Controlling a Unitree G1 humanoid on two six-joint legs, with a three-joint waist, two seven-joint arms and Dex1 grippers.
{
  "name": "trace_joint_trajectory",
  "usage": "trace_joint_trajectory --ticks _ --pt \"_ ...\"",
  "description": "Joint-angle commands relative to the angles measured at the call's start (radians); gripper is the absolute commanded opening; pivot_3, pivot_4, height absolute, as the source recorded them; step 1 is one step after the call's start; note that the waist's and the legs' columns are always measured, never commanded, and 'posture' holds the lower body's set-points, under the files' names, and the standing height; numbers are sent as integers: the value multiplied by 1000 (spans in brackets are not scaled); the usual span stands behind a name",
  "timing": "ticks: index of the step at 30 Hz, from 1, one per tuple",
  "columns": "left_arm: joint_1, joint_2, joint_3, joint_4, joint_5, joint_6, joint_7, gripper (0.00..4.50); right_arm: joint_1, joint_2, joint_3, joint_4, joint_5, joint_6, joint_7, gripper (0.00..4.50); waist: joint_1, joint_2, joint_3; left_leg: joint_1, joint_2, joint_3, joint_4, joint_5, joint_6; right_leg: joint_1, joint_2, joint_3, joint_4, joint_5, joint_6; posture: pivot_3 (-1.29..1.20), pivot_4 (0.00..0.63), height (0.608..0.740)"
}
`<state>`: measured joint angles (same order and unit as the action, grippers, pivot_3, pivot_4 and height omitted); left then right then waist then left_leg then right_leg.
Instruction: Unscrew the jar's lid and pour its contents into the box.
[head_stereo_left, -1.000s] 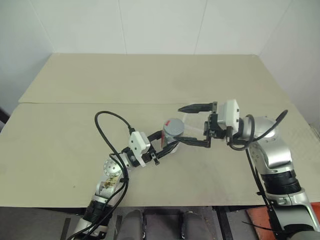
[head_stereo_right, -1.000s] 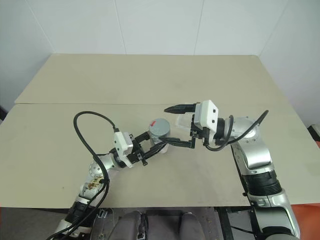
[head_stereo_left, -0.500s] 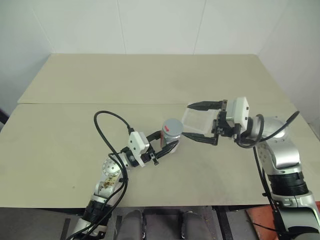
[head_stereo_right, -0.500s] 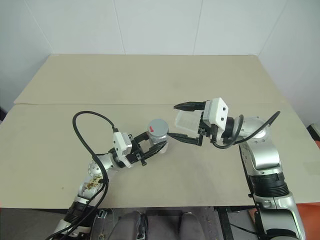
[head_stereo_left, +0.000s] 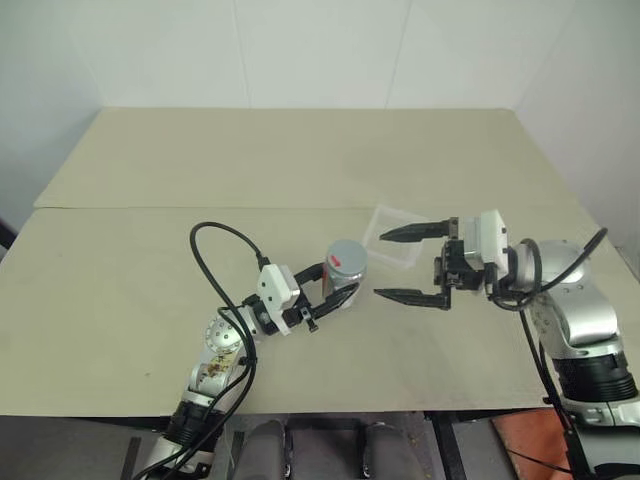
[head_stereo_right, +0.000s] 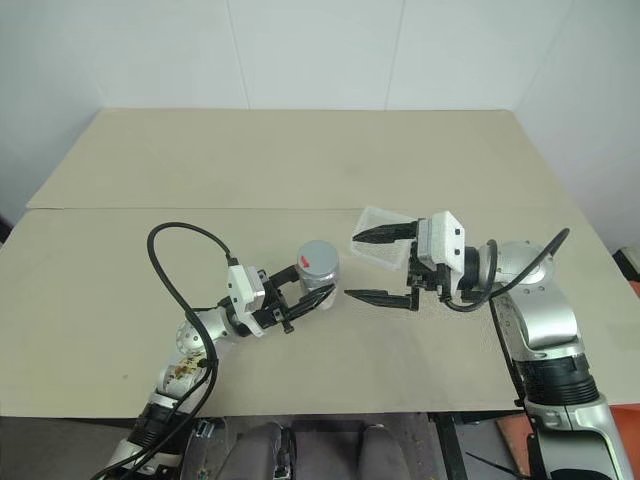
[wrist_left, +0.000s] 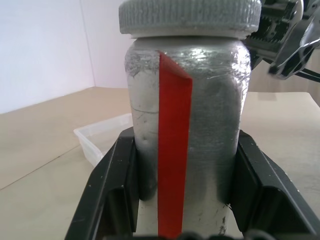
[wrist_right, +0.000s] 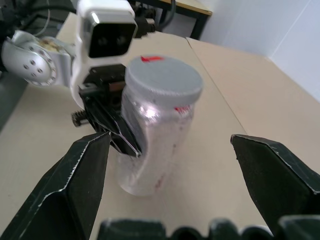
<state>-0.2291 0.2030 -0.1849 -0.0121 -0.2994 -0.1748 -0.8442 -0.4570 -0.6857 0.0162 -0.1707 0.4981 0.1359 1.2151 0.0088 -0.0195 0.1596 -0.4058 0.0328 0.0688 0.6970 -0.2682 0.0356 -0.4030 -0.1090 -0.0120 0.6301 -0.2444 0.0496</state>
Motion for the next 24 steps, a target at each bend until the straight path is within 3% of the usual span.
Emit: trace_joint_trajectory --ticks 1,24 --pt "-14 -6 -3 -13 0 -33 -5 1970 -33 26 -21 -61 41 57 -61 4463 1 0 0 0 0 0 0 0 0 0 0 0 0 0 0 0 150 740" --pt "-9 -5 -11 -10 14 -60 7 1970 -123 111 55 -51 35 134 -53 4463 3 0 0 -1 0 0 0 0 0 0 0 0 0 0 0 0 150 740"
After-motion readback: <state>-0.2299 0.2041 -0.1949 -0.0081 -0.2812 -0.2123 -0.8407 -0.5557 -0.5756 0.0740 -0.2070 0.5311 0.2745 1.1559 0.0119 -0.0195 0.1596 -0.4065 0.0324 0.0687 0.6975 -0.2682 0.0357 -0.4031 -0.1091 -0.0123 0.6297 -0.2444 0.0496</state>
